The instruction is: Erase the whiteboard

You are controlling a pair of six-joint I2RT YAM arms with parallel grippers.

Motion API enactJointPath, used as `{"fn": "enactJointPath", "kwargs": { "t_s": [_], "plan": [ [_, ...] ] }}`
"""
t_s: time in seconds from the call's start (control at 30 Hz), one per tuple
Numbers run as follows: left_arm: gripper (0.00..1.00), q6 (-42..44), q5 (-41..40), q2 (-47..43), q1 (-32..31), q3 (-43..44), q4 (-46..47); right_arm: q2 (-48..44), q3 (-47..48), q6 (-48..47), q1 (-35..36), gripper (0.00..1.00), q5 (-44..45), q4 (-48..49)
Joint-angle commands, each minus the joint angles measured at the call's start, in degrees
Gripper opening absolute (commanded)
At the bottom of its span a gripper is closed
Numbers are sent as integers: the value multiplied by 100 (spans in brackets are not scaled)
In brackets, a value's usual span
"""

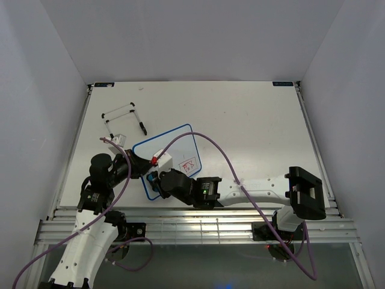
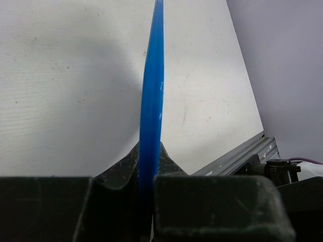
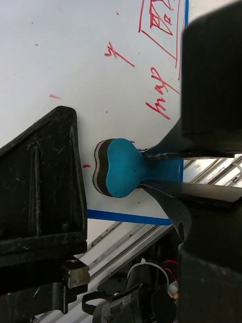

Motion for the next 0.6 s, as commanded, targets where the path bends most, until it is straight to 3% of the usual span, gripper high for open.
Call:
{"fn": "enactJointPath", "kwargs": {
  "t_s": [0.0, 0.2, 0.57],
  "plan": [
    [0, -539, 639, -116, -119, 66, 605, 322, 328, 60, 127, 8, -507, 486],
    [0, -558, 613, -134, -119, 119, 544, 577, 856, -63, 57, 8, -173, 284],
    [0, -908, 622, -142, -119, -22, 526, 305, -85, 613, -936, 8, -602, 143]
  ]
}}
